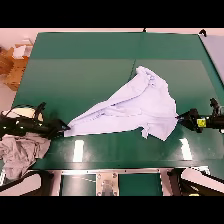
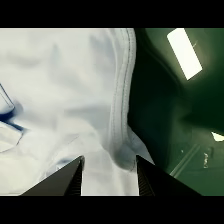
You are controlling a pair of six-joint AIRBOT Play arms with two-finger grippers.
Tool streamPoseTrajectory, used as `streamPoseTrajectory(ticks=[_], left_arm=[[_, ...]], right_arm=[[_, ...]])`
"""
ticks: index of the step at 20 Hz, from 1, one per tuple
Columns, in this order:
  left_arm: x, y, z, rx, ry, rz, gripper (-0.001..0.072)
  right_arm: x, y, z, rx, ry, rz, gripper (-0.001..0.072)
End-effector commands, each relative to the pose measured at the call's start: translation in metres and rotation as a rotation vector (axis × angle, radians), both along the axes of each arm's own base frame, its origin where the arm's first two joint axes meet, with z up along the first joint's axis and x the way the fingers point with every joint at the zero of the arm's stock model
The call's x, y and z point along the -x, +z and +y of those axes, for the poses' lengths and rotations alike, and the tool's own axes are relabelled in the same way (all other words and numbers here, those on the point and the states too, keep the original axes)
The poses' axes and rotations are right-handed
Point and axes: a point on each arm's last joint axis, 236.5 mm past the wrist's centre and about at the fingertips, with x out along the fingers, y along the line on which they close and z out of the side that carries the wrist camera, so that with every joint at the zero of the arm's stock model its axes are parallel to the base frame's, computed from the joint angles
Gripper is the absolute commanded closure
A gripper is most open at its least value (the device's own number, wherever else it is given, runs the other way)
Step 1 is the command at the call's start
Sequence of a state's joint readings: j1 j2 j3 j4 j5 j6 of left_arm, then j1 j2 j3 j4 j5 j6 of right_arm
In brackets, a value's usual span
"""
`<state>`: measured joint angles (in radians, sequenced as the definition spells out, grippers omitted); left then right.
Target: Fold the shirts.
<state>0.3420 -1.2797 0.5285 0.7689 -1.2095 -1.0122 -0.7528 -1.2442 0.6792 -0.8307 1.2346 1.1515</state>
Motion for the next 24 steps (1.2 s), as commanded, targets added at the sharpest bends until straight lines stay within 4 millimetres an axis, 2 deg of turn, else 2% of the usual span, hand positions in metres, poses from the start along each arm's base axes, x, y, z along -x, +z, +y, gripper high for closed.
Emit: streamPoseTrajectory(ticks=[1,2,3,7,11,13,15,18,19,20,22,24], left_arm=[[-0.012,-0.022,-0.011,-0.035,0.02,-0.023,0.0281],[-0.016,-0.021,-0.012,-0.032,0.026,-0.035,0.0548],[-0.017,-0.021,-0.011,-0.039,0.021,-0.04,0.0677],[-0.009,-0.018,-0.012,-0.03,-0.022,-0.025,0.0684],[-0.011,-0.017,-0.012,-0.03,-0.025,-0.028,0.0684],[-0.016,-0.011,-0.011,-0.028,-0.037,-0.04,0.0684],[-0.022,-0.007,-0.008,-0.038,-0.042,-0.057,0.0684],[-0.028,-0.006,-0.006,-0.049,-0.041,-0.069,0.0684],[-0.028,-0.006,-0.005,-0.051,-0.039,-0.071,0.0685],[-0.029,-0.005,-0.005,-0.051,-0.04,-0.073,0.0685],[-0.036,0.012,-0.009,-0.022,-0.066,-0.096,0.0686],[-0.061,0.064,-0.016,0.036,-0.082,-0.207,0.0686]], right_arm=[[-0.001,0.001,0.006,-0.021,0.012,-0.008,0.0304],[-0.001,0.001,0.007,-0.023,0.015,-0.006,0.0272],[0.0,0.001,0.007,-0.025,0.017,-0.003,0.0216],[0.007,-0.013,0.019,-0.041,0.036,0.033,0.0198],[0.002,-0.03,0.029,-0.036,0.08,0.053,0.0217],[-0.005,-0.035,0.024,-0.011,0.093,0.041,0.022],[-0.014,-0.029,0.015,0.012,0.092,0.019,0.0222],[-0.028,-0.019,0.011,0.027,0.097,-0.02,0.0464],[-0.03,-0.016,0.014,0.021,0.11,-0.027,0.0621],[-0.03,-0.011,0.019,0.008,0.135,-0.04,0.0694],[-0.034,0.011,0.034,-0.066,0.193,-0.093,0.0695],[-0.057,0.064,0.048,-0.175,0.191,-0.222,0.0696]])
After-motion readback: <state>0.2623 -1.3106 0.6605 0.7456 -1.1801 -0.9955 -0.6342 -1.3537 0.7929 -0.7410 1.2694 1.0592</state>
